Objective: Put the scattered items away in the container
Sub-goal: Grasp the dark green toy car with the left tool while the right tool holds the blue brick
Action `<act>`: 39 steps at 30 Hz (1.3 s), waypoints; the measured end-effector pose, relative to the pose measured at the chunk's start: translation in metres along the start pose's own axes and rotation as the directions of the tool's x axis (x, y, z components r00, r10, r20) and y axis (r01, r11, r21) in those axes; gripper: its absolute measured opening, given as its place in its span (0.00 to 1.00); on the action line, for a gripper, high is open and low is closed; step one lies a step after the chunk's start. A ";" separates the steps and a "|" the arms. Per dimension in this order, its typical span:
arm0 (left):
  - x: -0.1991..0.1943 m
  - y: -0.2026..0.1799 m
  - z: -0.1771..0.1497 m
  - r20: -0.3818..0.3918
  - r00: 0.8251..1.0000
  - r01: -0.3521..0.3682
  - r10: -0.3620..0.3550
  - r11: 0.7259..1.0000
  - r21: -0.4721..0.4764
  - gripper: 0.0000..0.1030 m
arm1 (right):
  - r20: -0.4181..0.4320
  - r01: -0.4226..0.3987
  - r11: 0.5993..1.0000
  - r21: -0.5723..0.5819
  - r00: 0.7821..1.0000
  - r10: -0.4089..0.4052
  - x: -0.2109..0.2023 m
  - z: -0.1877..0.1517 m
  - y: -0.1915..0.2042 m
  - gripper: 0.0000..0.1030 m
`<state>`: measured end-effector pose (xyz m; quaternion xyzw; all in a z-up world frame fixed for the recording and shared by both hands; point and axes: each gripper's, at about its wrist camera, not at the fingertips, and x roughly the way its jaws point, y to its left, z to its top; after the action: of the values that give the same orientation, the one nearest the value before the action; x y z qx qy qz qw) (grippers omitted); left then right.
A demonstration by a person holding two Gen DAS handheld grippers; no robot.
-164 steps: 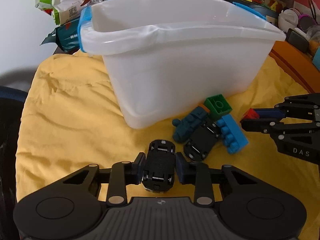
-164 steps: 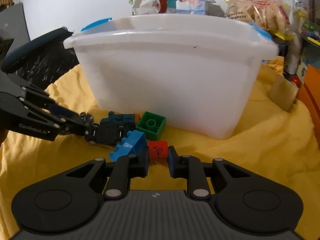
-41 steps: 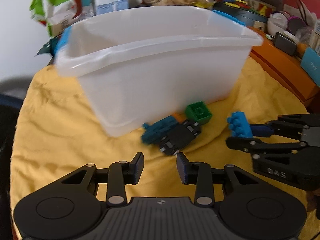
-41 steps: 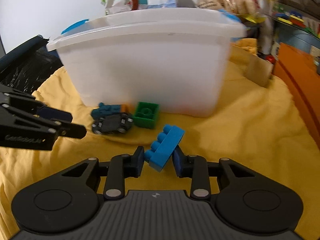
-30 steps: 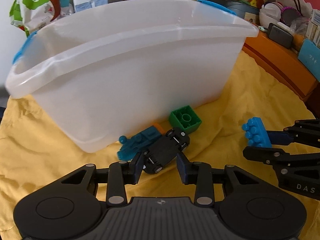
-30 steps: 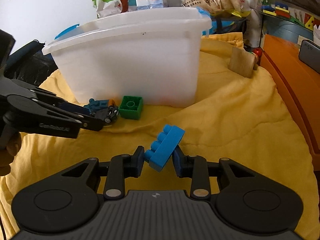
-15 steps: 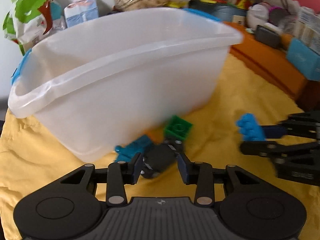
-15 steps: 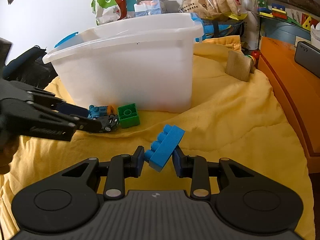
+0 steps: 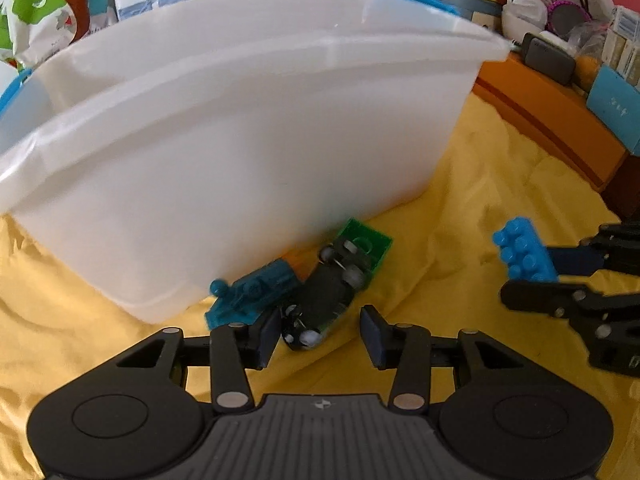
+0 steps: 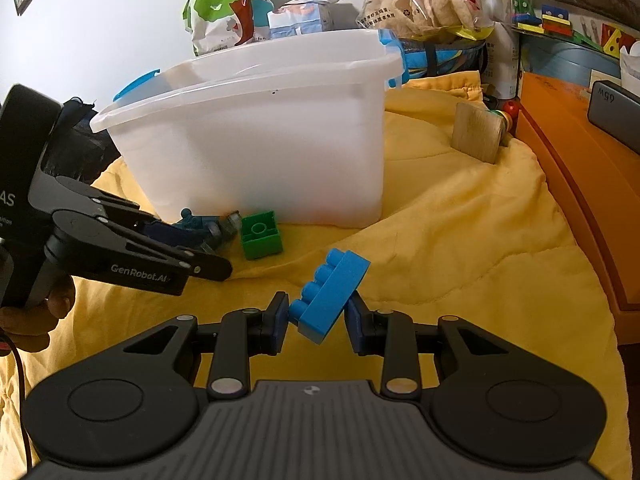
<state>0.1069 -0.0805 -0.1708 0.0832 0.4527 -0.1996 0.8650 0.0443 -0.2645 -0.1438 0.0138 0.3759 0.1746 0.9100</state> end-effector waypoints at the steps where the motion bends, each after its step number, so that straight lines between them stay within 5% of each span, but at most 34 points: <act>1: 0.000 0.001 0.000 0.001 1.000 0.007 -0.007 1.000 -0.020 0.45 | -0.001 -0.002 1.000 -0.001 1.000 0.002 0.000 0.000 0.000 0.33; 4: 0.003 0.000 -0.001 -0.002 1.000 -0.002 0.002 0.999 -0.038 0.30 | -0.003 -0.005 1.000 -0.003 1.000 0.005 0.000 0.000 0.002 0.33; 10: -0.001 -0.002 -0.004 0.005 1.000 -0.003 0.003 1.000 -0.025 0.20 | 0.005 0.001 1.000 -0.013 1.000 -0.001 -0.002 0.001 0.001 0.33; 21: -0.021 -0.010 -0.002 0.026 0.999 0.044 -0.044 0.999 -0.017 0.16 | 0.000 -0.008 1.000 -0.023 1.000 0.008 -0.002 0.001 0.004 0.33; 23: -0.029 -0.013 -0.008 0.021 0.999 0.041 -0.041 0.999 -0.012 0.22 | 0.000 -0.011 1.000 -0.021 1.000 0.011 -0.003 0.000 0.005 0.33; 28: -0.045 -0.012 -0.012 0.083 0.993 -0.083 0.084 0.997 -0.010 0.61 | -0.003 -0.012 1.000 -0.008 1.000 0.012 -0.005 -0.002 0.004 0.33; 39: -0.004 -0.015 0.013 0.039 0.997 -0.067 0.070 0.996 -0.061 0.55 | -0.003 -0.009 1.000 -0.007 1.000 0.009 -0.008 -0.003 0.006 0.33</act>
<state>0.1080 -0.0970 -0.1596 0.0688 0.4376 -0.1579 0.8825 0.0352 -0.2621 -0.1402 0.0123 0.3766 0.1802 0.9086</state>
